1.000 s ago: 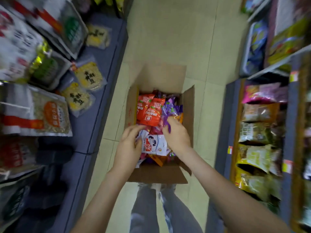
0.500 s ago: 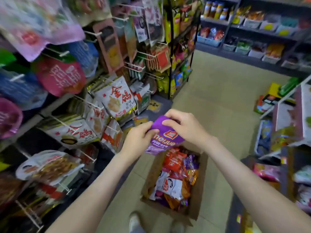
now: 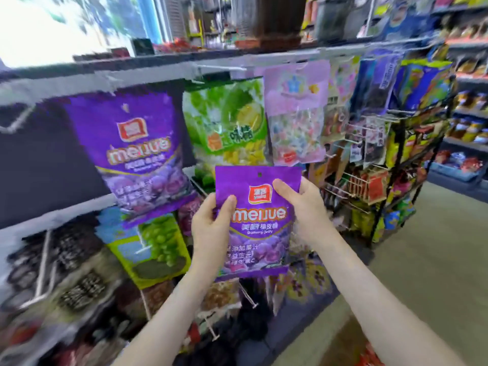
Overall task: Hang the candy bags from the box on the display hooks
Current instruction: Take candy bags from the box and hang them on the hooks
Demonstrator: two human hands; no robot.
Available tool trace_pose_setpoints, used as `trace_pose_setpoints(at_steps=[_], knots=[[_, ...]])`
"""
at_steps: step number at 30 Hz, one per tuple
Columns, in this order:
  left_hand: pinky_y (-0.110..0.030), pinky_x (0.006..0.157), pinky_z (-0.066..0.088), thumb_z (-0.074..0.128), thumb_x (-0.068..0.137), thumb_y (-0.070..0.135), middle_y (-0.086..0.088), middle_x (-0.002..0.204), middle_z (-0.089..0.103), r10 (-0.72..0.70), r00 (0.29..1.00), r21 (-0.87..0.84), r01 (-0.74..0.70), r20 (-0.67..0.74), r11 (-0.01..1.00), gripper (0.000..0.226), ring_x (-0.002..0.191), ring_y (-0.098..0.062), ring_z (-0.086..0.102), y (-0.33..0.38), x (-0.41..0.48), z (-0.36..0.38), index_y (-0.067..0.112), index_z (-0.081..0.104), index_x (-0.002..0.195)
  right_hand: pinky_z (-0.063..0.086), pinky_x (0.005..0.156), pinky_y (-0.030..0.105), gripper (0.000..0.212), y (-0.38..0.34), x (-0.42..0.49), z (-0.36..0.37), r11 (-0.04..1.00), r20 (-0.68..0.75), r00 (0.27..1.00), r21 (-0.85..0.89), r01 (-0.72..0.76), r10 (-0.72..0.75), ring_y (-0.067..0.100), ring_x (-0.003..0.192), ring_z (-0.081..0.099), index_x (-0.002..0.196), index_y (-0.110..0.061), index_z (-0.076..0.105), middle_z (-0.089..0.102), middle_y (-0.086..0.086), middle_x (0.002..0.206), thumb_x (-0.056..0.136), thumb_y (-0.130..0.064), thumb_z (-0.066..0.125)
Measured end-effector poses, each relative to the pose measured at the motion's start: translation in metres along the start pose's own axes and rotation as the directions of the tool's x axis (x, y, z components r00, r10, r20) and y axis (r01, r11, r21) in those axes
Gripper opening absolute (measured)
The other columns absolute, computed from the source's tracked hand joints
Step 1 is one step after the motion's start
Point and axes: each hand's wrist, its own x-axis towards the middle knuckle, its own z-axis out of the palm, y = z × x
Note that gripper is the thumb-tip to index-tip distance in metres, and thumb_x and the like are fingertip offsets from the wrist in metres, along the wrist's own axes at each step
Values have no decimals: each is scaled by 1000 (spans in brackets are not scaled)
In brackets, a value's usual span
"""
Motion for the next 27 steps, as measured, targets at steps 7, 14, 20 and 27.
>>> trace_pose_setpoints(at_steps=[7,14,20,27], knots=[[-42,81,56,65,87,16,-6,94,75,12,994,-39,-16,-106,999,13,90,-28,69,54,29,-54,24,75,86,55,70,35,8,-19,24,99,990,99,988,83,111,-119,20,70,67,87,-13,67,73,3,79,85,-6,63],[-35,67,57,67,87,24,-8,88,75,60,965,9,-60,-255,998,10,80,-26,72,94,51,-89,16,68,94,56,69,32,8,-38,41,160,987,260,953,81,138,-155,18,75,69,90,-15,68,74,1,83,86,-9,65],[-43,76,58,69,85,32,-6,87,75,90,930,69,-70,-356,995,13,83,-28,72,112,72,-108,21,69,92,57,69,36,7,-45,58,192,984,325,929,65,168,-180,24,77,71,92,-14,67,74,6,86,86,-15,67],[-51,79,57,69,85,33,-6,86,75,137,928,126,-99,-347,987,18,80,-26,72,120,86,-112,18,68,94,57,68,37,4,-43,65,200,982,320,930,111,154,-182,26,77,71,90,-15,67,74,8,85,86,-15,67]])
